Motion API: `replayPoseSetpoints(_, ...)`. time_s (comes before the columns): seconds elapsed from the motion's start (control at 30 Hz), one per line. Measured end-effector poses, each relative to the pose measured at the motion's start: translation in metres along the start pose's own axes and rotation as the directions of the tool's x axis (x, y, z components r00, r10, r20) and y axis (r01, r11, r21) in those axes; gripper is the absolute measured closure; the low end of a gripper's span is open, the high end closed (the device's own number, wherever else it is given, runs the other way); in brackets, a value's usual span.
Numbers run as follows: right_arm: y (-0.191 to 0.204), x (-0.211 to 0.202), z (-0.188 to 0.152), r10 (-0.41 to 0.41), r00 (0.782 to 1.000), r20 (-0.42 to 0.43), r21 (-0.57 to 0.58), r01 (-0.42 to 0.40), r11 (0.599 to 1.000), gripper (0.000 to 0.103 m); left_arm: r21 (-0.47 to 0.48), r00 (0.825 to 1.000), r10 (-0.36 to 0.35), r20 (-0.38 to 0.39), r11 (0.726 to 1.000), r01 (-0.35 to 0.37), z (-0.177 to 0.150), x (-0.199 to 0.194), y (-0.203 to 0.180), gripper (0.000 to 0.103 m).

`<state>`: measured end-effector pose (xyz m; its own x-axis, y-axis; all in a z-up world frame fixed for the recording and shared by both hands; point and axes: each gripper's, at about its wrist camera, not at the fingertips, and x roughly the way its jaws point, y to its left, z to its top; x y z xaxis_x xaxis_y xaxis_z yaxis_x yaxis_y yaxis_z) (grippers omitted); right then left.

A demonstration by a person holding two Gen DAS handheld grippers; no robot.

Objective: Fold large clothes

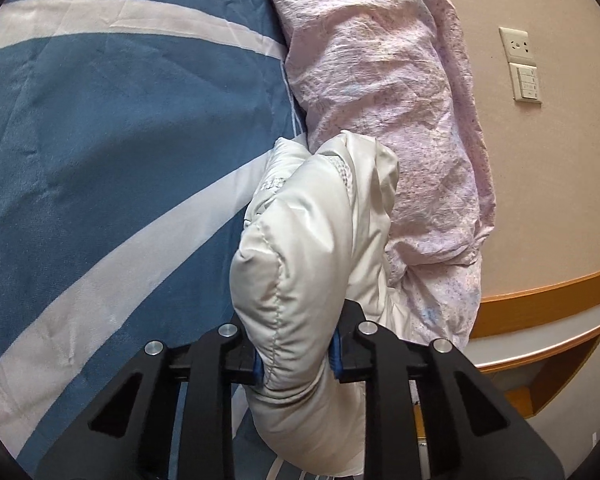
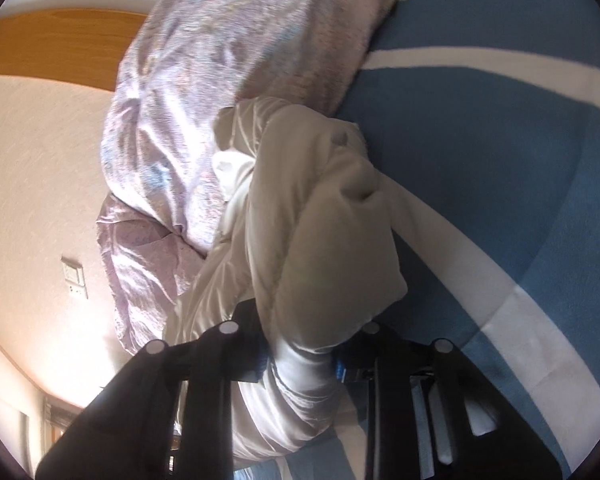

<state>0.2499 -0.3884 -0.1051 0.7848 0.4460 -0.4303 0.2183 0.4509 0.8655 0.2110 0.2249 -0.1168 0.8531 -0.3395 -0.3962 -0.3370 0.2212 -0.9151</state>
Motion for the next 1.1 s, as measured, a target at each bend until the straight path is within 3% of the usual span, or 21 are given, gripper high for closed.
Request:
replayPoseSetpoints(0.4, 0.023, -0.042, -0.021, 0.036, 0.998, -0.054, -0.088, -0.041, 0.995, 0.080, 0.066, 1.000, -0.027, -0.012, 0.997, 0.028, -0.003, -0.057, -0.008, 0.083)
replayPoseSetpoints(0.63, 0.009, -0.074, -0.052, 0.021, 0.995, -0.097, -0.125, -0.033, 0.992, 0.080, 0.088, 1.000, 0.004, -0.028, 0.996, -0.002, -0.011, -0.102, 0.010, 0.083)
replayPoseSetpoints(0.9, -0.011, -0.089, -0.072, 0.004, 0.994, -0.106, -0.108, -0.016, 0.994, 0.080, 0.084, 0.999, 0.037, -0.016, 0.996, -0.036, -0.018, -0.125, 0.026, 0.082)
replayPoseSetpoints(1.0, -0.017, -0.090, -0.074, -0.019, 0.994, -0.107, -0.126, 0.005, 0.992, 0.076, 0.087, 0.999, 0.052, -0.017, 0.995, -0.050, -0.019, -0.126, 0.030, 0.080)
replayPoseSetpoints(1.1, -0.025, -0.093, -0.075, -0.073, 0.991, -0.112, -0.124, 0.059, 0.991, 0.062, 0.084, 0.996, 0.083, -0.021, 0.993, -0.081, -0.018, -0.125, 0.034, 0.074)
